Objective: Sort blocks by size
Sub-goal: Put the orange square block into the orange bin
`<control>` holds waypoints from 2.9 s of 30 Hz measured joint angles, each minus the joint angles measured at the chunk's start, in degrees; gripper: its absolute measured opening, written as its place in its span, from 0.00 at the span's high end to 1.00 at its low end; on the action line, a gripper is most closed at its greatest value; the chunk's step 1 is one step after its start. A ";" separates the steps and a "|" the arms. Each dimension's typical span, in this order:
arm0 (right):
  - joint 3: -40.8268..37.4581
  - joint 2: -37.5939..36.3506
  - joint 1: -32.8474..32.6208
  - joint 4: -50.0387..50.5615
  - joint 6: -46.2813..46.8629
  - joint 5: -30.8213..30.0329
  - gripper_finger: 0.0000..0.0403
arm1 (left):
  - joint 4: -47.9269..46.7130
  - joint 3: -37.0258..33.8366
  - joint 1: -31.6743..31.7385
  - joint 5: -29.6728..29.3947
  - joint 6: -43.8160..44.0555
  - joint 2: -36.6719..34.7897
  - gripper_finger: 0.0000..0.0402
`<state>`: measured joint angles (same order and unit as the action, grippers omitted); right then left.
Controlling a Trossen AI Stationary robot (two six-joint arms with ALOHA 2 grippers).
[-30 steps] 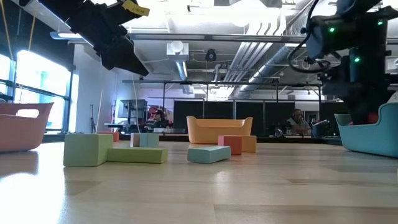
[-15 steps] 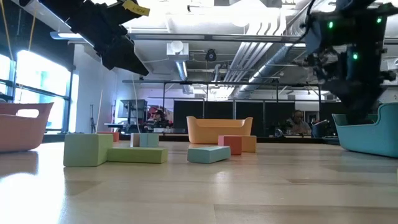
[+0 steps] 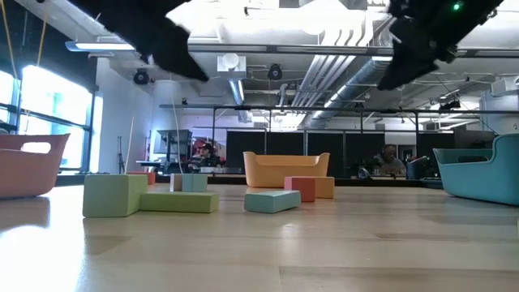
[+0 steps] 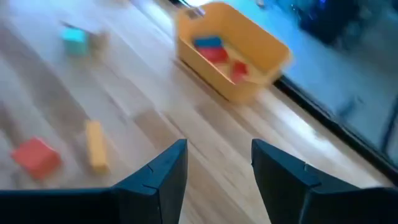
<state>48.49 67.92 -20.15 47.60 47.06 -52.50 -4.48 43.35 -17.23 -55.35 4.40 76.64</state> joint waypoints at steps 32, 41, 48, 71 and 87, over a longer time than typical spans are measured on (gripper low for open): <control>-25.70 0.02 -5.60 -76.01 -27.64 21.90 0.57 | 34.77 0.02 -3.94 17.86 -4.91 13.02 0.82; -25.70 0.02 -7.22 -76.61 -27.38 13.59 0.57 | 35.68 0.02 -2.53 21.77 8.16 18.95 0.82; -25.70 0.04 -7.22 -76.62 -26.11 13.44 0.57 | 32.39 0.02 -1.48 29.42 8.86 19.66 0.78; -25.70 0.07 -6.72 -73.47 -24.00 13.45 0.57 | 43.10 0.26 5.70 34.54 10.53 28.38 0.49; -25.72 0.33 -4.58 -72.23 -22.87 15.24 0.57 | 35.22 10.59 9.01 40.87 3.04 38.60 0.39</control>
<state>22.76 68.25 -24.73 -24.62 24.18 -37.26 30.74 53.94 -8.22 -14.48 7.44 115.24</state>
